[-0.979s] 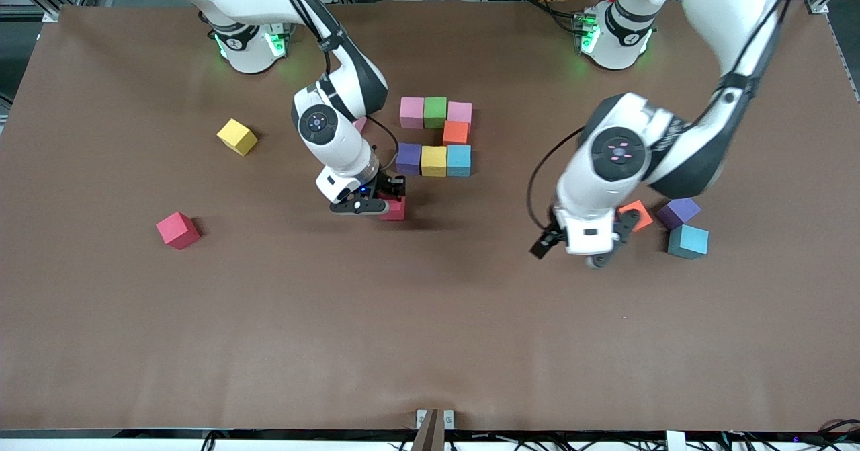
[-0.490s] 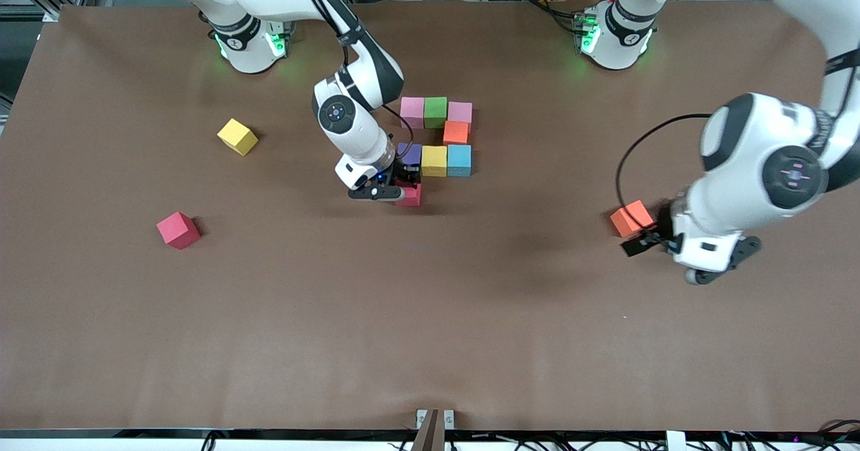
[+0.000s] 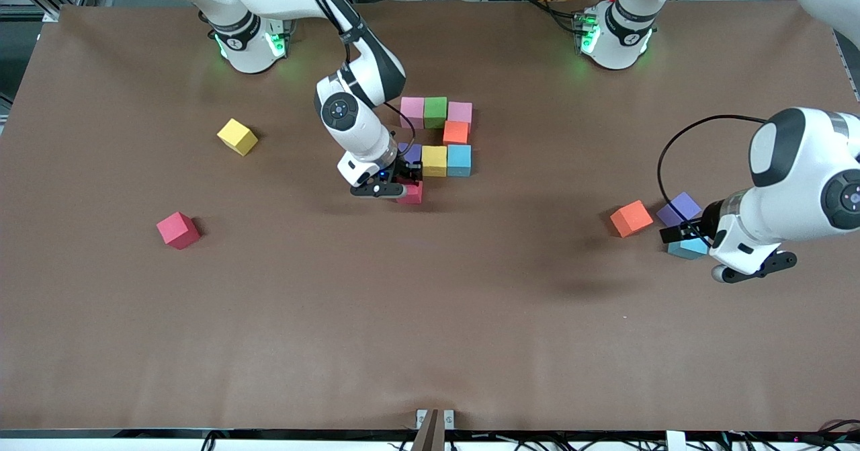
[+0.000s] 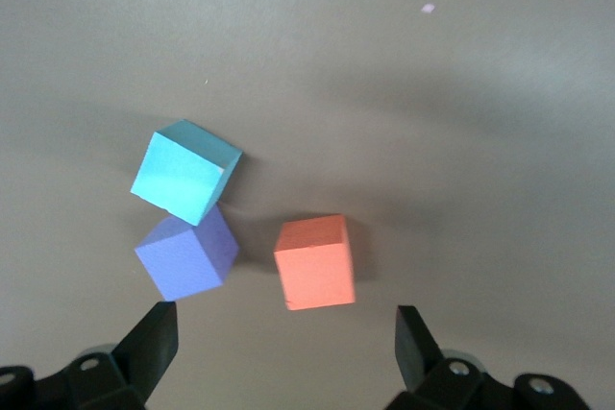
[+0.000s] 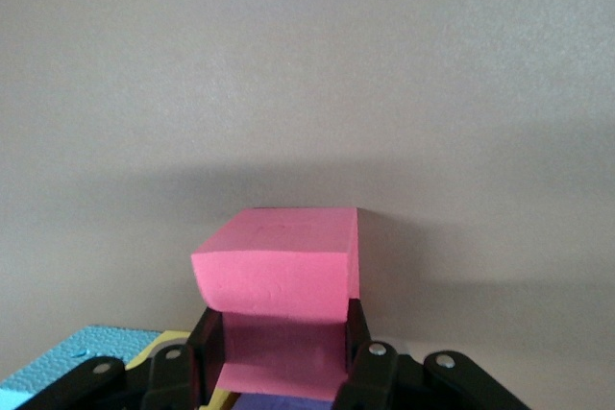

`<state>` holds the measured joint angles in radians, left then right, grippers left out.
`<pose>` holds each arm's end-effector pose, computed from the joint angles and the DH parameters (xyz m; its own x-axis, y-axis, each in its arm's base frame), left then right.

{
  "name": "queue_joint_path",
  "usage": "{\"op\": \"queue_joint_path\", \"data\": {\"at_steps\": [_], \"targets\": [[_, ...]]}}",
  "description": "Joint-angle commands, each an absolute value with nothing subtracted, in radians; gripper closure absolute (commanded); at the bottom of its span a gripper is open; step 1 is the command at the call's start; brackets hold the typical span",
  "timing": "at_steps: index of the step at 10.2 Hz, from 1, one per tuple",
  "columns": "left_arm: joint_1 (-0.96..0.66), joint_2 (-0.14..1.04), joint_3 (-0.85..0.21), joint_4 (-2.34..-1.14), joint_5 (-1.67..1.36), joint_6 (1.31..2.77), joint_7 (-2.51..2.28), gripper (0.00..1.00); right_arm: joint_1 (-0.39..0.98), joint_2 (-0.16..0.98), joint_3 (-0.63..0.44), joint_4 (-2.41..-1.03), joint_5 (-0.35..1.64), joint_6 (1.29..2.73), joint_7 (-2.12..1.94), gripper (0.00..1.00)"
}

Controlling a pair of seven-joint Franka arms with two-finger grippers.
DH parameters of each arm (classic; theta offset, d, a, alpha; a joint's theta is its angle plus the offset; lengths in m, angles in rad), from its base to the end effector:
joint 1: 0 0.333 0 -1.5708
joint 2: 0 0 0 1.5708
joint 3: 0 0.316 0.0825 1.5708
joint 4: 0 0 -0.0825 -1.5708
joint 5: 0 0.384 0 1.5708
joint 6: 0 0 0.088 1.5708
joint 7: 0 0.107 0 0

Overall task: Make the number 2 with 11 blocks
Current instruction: 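Reach the other pink with the right gripper while the left gripper grasps orange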

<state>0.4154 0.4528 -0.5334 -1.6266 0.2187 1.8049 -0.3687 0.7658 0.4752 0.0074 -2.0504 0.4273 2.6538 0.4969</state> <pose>0.6435 -0.0193 0.3720 0.9595 0.1977 -0.2008 0.1918 -0.9802 -0.0488 0.4418 0.4150 0.2142 0.9954 -0.0850 -0.0446 -0.0936 -0.9633 -0.2517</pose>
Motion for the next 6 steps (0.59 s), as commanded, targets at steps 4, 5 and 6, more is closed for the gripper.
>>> {"op": "queue_joint_path", "data": {"at_steps": [4, 5, 6], "targets": [[0.399, 0.518, -0.456, -1.666, 0.137, 1.809, -0.242, 0.00, 0.790, 0.437, 0.003, -2.120, 0.449, 2.631, 0.524, 0.92], [0.373, 0.518, -0.425, -1.667, 0.050, 1.815, -0.242, 0.00, 0.801, 0.436, 0.003, -2.132, 0.448, 2.632, 0.528, 0.92], [0.279, 0.520, -0.320, -1.684, 0.011, 1.845, -0.242, 0.00, 0.801, 0.436, 0.003, -2.135, 0.448, 2.632, 0.529, 0.92]]}}
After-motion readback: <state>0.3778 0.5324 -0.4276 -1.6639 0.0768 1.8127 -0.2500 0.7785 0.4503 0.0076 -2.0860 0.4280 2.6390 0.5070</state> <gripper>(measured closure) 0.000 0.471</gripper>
